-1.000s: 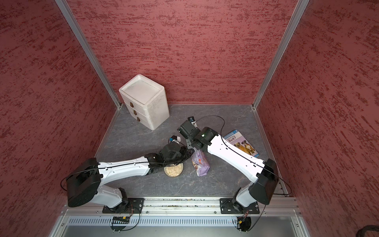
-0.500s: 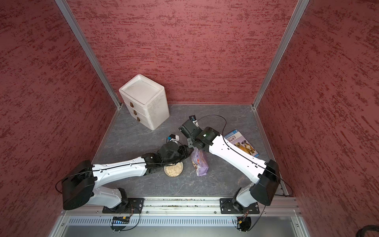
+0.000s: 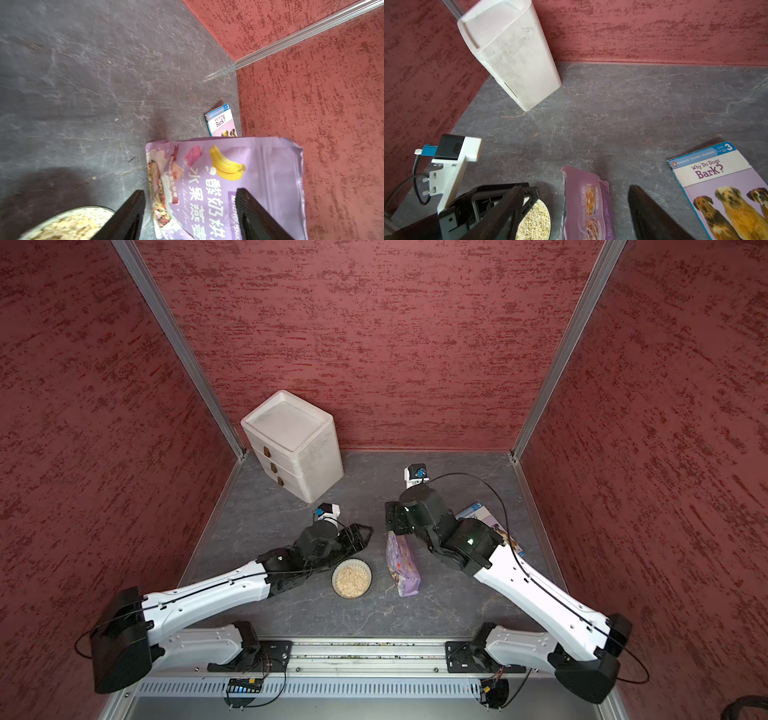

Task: Pour the oats into the breakfast bowl
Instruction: Reset both arms

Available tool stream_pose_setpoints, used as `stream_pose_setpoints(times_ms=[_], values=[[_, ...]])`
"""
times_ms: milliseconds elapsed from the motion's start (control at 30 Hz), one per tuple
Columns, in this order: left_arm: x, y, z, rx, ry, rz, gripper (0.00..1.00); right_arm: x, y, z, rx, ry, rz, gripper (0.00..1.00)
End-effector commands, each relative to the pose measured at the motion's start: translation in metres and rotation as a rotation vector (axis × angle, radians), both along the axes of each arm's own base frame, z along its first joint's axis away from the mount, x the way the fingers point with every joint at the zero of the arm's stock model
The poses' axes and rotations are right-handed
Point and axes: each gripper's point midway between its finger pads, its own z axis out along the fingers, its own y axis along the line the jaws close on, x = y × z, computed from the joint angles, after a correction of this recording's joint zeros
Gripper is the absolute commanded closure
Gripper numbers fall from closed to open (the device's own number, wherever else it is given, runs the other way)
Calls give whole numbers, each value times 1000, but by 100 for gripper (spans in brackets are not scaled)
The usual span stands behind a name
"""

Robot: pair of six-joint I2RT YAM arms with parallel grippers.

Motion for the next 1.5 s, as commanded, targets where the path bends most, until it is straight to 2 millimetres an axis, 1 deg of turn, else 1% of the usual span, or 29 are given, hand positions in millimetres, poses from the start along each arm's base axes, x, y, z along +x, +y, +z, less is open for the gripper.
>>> stream_pose_setpoints(times_ms=[0, 33, 67, 100, 133, 167, 233, 300, 333, 400, 433, 467, 533, 667, 700, 767, 833, 867, 1000, 1100, 1167, 1233, 1267, 1300, 1333, 1367, 1400, 1467], values=[[7, 31, 17, 120, -104, 30, 23, 3, -23, 19, 25, -115, -83, 3], [10, 42, 23, 166, -131, 46, 20, 1, -32, 22, 59, -139, -122, 2], [13, 52, 32, 202, -166, 57, 13, -1, -40, 25, 96, -169, -153, 1], [16, 61, 42, 246, -204, 60, 2, -1, -44, 29, 122, -219, -156, 1], [21, 74, 49, 305, -229, 74, 0, -3, -47, 37, 137, -291, -148, 2], [27, 89, 57, 359, -247, 111, 0, -4, -52, 43, 139, -353, -149, 2], [40, 120, 67, 439, -264, 189, 0, -4, -69, 52, 115, -447, -214, 1], [54, 143, 76, 484, -287, 216, 0, 0, -78, 58, 28, -522, -245, 1], [61, 158, 78, 496, -281, 255, 0, 3, -79, 59, -17, -557, -251, 1], [72, 175, 77, 494, -281, 280, 0, 14, -87, 59, -30, -596, -279, 2], [76, 180, 75, 503, -290, 273, 0, 22, -94, 56, -31, -597, -291, 2], [80, 188, 72, 523, -294, 284, 0, 31, -105, 50, -26, -590, -319, 2], [84, 211, 63, 588, -277, 347, 0, 51, -135, 34, -14, -560, -402, 2], [85, 265, 40, 686, -261, 515, 0, 85, -196, -19, -24, -477, -579, 2], [85, 273, 36, 696, -275, 533, 0, 90, -209, -33, -34, -464, -621, 2], [84, 283, 29, 719, -316, 525, 0, 96, -227, -60, -66, -454, -675, 2], [83, 292, 24, 741, -349, 546, 0, 100, -234, -82, -96, -453, -681, 2], [84, 296, 21, 735, -363, 561, 0, 102, -235, -90, -123, -454, -668, 2], [89, 302, -12, 728, -338, 563, 0, 108, -236, -126, -217, -404, -640, 2], [92, 304, -22, 762, -356, 559, 0, 110, -231, -150, -253, -391, -600, 1], [93, 304, -24, 775, -440, 565, 0, 111, -231, -168, -254, -372, -599, 2], [92, 301, -25, 792, -541, 547, 0, 111, -234, -175, -255, -389, -614, 1], [91, 303, -27, 802, -564, 555, 0, 110, -233, -172, -249, -418, -615, 1], [91, 306, -29, 806, -567, 571, 0, 112, -230, -175, -246, -408, -591, 1], [94, 311, -33, 818, -553, 589, 0, 115, -224, -178, -247, -393, -550, 2], [99, 312, -34, 818, -541, 590, 0, 117, -219, -181, -248, -390, -512, 1], [106, 309, -37, 816, -525, 552, 0, 120, -213, -185, -253, -395, -479, 2], [119, 301, -42, 824, -517, 475, 0, 122, -211, -188, -239, -369, -451, 1]])
